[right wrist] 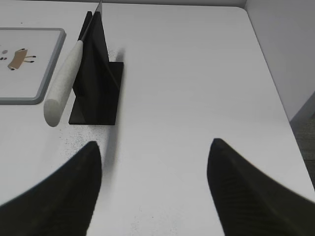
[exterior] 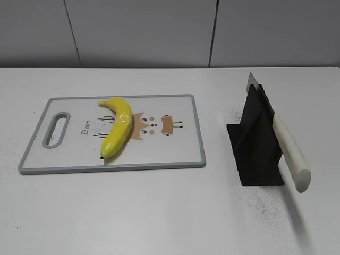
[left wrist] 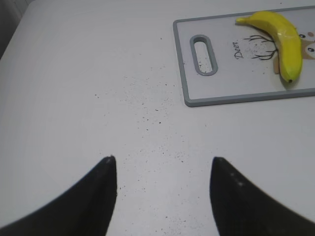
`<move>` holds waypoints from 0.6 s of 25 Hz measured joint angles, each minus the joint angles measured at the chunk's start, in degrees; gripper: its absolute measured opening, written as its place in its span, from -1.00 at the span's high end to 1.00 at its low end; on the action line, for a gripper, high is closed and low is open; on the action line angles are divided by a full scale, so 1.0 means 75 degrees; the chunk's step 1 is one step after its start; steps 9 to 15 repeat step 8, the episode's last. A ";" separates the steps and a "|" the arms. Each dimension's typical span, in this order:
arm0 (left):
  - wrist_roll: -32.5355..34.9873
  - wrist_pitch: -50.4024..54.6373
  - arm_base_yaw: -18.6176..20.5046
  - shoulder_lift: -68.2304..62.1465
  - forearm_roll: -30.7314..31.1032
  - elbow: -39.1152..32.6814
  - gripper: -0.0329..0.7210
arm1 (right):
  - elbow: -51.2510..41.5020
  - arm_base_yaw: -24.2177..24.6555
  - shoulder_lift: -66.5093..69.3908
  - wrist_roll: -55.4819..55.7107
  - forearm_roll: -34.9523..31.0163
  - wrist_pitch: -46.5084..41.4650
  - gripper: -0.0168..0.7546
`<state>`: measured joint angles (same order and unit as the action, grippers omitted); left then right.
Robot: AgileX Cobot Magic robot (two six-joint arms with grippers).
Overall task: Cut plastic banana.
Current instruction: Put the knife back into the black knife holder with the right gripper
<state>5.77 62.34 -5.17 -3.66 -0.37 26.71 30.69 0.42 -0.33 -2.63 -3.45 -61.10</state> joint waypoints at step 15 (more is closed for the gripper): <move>-0.0004 0.0000 0.0000 0.0000 0.0007 0.0000 -0.58 | 0.0000 0.0000 0.0000 0.0000 0.0000 0.0000 -0.36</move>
